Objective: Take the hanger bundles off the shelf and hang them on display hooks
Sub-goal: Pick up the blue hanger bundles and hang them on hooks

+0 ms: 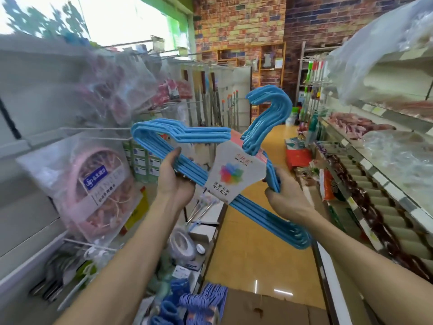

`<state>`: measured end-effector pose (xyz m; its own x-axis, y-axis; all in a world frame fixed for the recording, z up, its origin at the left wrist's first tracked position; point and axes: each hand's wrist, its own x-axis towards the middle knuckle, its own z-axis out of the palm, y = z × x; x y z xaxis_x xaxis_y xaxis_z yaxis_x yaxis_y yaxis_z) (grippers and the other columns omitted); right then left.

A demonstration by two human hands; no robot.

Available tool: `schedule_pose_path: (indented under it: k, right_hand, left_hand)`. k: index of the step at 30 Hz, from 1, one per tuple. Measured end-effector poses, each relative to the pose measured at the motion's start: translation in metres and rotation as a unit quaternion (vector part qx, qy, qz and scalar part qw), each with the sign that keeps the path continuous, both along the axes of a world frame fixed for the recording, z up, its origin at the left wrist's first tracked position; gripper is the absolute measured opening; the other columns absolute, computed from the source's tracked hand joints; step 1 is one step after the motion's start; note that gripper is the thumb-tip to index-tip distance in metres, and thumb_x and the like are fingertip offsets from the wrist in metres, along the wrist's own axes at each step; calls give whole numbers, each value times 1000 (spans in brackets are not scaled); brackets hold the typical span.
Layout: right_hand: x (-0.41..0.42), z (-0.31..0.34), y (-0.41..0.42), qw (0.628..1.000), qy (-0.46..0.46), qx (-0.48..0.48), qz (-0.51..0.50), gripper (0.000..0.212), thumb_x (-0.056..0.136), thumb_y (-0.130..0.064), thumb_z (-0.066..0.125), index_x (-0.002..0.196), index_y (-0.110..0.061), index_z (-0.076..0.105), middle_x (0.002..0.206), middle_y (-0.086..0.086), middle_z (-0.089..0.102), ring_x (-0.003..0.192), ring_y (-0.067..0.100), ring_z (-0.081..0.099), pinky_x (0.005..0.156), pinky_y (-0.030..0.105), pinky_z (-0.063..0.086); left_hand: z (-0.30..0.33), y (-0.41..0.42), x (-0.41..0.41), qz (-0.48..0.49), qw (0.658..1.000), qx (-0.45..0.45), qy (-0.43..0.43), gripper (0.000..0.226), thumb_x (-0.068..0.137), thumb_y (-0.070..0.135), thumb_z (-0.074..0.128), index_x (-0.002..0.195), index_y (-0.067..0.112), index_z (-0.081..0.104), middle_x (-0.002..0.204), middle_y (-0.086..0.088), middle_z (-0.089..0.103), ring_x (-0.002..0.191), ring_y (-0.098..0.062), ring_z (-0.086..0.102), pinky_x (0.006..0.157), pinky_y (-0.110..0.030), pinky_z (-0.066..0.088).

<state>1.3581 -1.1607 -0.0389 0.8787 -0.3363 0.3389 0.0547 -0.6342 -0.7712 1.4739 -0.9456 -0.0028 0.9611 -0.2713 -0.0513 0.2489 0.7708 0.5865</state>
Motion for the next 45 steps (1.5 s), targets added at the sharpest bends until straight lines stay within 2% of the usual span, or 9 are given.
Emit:
schedule_pose_path:
  k: [4,11,16,19,23,26,32,40,45]
  right_hand:
    - [-6,7,-3,999,-13,-19,50,56,88,2,56,138,-23,48,100,-4,60,80,5,53,59,13,37]
    - [-12,6,18,989,-43,-41,133,49,92,-15,65,138,-21,49,108,1,66,87,14,60,69,22,46]
    - [-18,4,57,978,-46,-55,197,48,92,-16,66,137,-23,50,108,-1,63,88,16,61,72,24,46]
    - [-24,3,84,969,-46,-60,234,48,91,-18,66,137,-23,50,109,1,65,88,16,59,74,28,45]
    - [-36,3,122,955,-47,-63,286,50,91,-19,66,139,-20,50,108,3,66,89,19,61,70,25,44]
    - [-44,5,151,940,-50,-68,331,53,91,-20,67,140,-23,48,107,0,65,83,12,61,63,9,41]
    - [-71,15,212,911,-56,-60,405,59,86,-21,70,141,-26,48,116,2,69,99,21,66,91,42,54]
    - [-126,26,302,860,-52,-51,506,65,73,-29,62,137,-27,50,109,-4,70,94,16,68,89,44,57]
    - [-171,24,360,829,-55,-38,555,57,83,-30,68,137,-30,51,109,-9,69,95,14,67,87,40,56]
  left_hand:
    - [11,12,-25,34,999,-3,19,27,82,20,70,105,14,56,88,-8,53,88,-24,55,104,-37,41]
    - [8,44,-85,114,992,-31,38,7,90,14,59,83,13,55,73,-5,53,71,-20,54,90,-37,49]
    - [-1,87,-125,175,984,-22,35,6,88,16,60,93,12,60,102,-12,63,103,-28,61,109,-47,41]
    - [-2,112,-157,209,977,-16,29,14,92,18,55,90,8,64,92,-14,71,87,-31,71,97,-49,51]
    - [-5,144,-193,291,956,-27,35,13,91,15,54,78,12,58,70,-6,63,61,-22,66,59,-34,58]
    - [-7,168,-222,355,934,-22,36,12,88,16,55,76,16,54,73,-2,53,71,-19,54,66,-33,51]
    - [-8,224,-283,461,887,-18,19,13,86,12,55,74,16,54,75,-4,54,75,-22,56,79,-35,48]
    - [-6,297,-375,551,834,-28,6,9,83,9,55,78,16,53,74,-3,56,68,-20,56,68,-33,49]
    - [-2,341,-444,592,805,-27,19,30,61,7,61,89,18,58,94,-5,60,88,-25,59,94,-42,49]
